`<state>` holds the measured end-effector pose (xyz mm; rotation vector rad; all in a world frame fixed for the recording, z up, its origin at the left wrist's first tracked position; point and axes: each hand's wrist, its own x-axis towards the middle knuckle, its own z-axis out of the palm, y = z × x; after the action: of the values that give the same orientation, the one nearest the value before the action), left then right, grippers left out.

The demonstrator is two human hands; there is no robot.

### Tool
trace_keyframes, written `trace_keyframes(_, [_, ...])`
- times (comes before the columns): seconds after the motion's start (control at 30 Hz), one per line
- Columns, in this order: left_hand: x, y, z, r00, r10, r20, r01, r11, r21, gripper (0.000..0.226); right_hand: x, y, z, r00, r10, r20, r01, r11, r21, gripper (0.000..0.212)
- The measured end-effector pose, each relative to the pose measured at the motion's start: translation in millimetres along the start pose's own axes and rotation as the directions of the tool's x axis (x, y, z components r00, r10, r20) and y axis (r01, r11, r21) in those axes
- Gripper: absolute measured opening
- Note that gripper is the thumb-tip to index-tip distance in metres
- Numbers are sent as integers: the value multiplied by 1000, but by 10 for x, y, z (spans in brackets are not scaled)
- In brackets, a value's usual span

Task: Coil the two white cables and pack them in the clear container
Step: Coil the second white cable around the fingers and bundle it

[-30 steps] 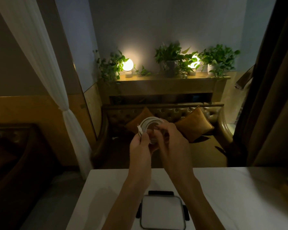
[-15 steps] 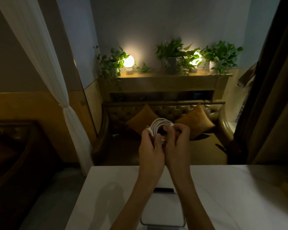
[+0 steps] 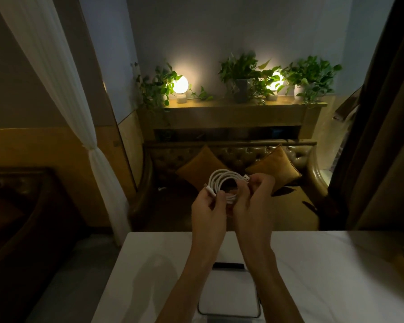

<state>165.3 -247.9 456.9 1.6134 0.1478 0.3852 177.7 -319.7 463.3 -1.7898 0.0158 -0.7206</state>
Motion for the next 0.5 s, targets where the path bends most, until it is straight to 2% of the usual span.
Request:
trace_keyframes(0.1, [-21, -6, -7, 998, 56, 32, -56, 998, 12, 40, 13, 31, 31, 999, 37, -11, -36, 996, 86, 19])
trace_keyframes(0.2, [-37, -31, -45, 993, 99, 60, -102, 994, 40, 56, -24, 67, 69, 999, -36, 31, 35, 998, 49, 18])
trace_keyframes(0.33, [-39, 6, -217, 980, 171, 98, -181, 979, 95, 44, -31, 102, 55, 994, -92, 60, 92, 996, 5, 16])
trace_keyframes(0.43, [-28, 103, -362, 962, 210, 176, -220, 975, 36, 33, -14, 98, 40, 992, -87, 89, 83, 996, 38, 16])
trace_keyframes(0.5, [10, 148, -416, 962, 209, 175, -204, 978, -47, 30, -29, 60, 38, 987, -119, 104, 115, 992, 44, 16])
